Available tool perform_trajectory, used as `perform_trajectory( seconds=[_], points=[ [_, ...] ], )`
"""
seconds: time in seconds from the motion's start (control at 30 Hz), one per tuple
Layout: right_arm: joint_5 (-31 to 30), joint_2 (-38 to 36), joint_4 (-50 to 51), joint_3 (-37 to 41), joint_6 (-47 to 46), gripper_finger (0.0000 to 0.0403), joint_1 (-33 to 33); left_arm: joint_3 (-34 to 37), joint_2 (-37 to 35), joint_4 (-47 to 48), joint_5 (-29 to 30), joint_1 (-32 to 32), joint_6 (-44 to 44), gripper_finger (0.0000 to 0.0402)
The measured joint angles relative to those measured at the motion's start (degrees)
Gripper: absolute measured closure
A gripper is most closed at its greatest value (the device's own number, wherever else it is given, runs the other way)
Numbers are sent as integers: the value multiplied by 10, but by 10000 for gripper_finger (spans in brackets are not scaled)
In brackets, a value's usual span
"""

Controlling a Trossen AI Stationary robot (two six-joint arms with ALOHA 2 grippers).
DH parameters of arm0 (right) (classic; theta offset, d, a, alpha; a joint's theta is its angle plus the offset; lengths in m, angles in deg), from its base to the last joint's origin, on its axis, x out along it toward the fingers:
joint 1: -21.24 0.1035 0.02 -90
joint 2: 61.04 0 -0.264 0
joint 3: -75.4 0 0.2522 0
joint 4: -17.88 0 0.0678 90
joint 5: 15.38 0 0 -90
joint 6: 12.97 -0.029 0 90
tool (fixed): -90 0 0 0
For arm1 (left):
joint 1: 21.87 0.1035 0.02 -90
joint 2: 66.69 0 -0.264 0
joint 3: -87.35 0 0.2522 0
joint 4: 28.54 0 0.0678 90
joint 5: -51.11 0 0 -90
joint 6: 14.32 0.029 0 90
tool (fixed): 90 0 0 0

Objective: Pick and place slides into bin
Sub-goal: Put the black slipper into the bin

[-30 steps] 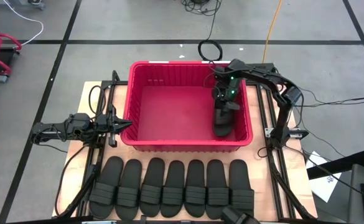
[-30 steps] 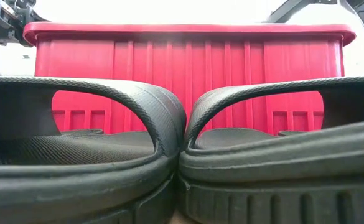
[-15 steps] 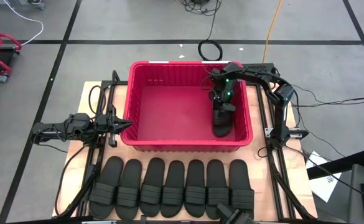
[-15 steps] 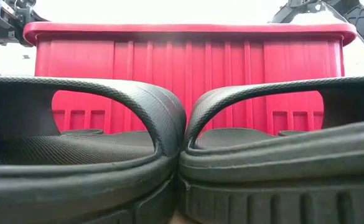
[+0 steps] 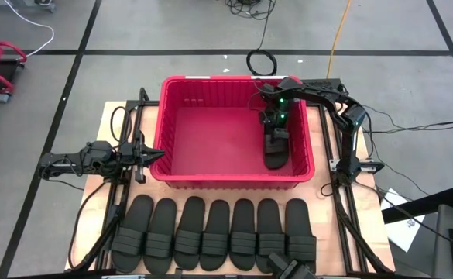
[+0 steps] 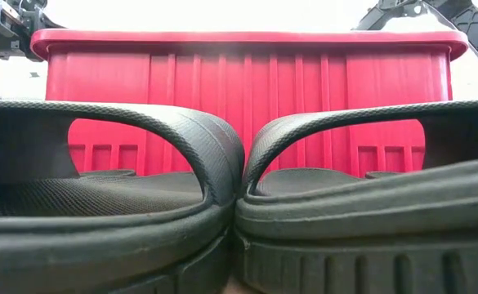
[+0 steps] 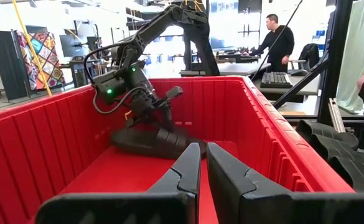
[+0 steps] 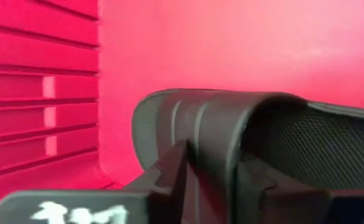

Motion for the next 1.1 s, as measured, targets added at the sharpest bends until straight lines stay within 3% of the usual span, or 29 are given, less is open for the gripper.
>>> perform_trajectory(
  seconds=[0.2, 0.87, 1.1],
  points=[
    [-32, 0, 0, 0, -14, 295, 0, 0, 0, 0, 0, 0, 0, 371],
    [-80, -34, -15, 0, -52, 290, 13, 0, 0, 0, 0, 0, 5, 371],
    [-81, -39, -23, 0, -64, 238, 13, 0, 0, 0, 0, 0, 17, 371]
  ],
)
